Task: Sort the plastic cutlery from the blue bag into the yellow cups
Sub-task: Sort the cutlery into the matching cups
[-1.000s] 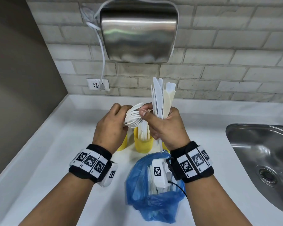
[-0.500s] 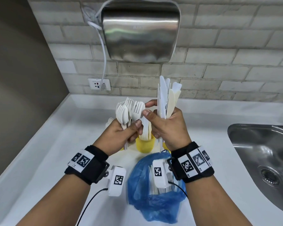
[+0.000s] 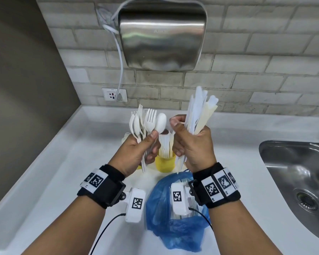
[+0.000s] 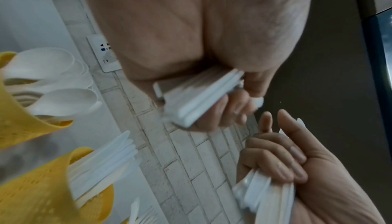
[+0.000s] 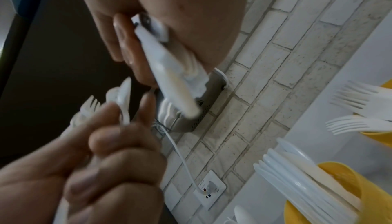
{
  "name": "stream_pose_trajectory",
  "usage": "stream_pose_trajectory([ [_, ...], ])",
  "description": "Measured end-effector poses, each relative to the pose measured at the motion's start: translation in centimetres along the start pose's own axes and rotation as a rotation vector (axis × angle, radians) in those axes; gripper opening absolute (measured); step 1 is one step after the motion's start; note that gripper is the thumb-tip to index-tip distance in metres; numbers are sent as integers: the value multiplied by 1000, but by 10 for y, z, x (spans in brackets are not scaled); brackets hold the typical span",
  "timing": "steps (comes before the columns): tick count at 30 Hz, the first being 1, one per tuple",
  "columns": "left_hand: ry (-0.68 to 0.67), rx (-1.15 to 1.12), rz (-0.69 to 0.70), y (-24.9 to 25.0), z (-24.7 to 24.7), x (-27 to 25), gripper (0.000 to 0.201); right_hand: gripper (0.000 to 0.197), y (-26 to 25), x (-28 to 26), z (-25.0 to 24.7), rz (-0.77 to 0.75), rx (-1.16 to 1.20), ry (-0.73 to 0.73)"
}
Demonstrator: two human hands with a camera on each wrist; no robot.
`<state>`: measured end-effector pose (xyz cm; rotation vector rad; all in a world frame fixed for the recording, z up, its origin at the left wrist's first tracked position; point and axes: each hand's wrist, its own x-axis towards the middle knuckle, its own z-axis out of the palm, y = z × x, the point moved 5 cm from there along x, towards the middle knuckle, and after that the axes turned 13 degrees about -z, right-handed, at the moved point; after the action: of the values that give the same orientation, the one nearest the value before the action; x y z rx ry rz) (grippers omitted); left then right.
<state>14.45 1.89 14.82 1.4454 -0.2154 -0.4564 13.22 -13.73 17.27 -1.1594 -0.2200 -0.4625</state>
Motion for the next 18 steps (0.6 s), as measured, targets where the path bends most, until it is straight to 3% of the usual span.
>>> stream_pose_trajectory([
  [4, 130, -99, -125, -17, -7, 3, 35, 40, -14, 12, -2, -109, 26, 195],
  [8, 65, -326, -345, -31, 1, 4, 39, 39, -35, 15, 19, -303, -165, 76],
  [13, -50, -535, -372, -20, 16, 7, 31, 39, 3, -1, 30, -214, -375, -25],
  [16, -20, -540, -393, -21, 14, 9, 26, 31, 25, -6, 24, -165, -402, 5],
  [18, 6, -557, -420, -28, 7, 10, 20, 41, 30, -5, 20, -167, -466, 15],
])
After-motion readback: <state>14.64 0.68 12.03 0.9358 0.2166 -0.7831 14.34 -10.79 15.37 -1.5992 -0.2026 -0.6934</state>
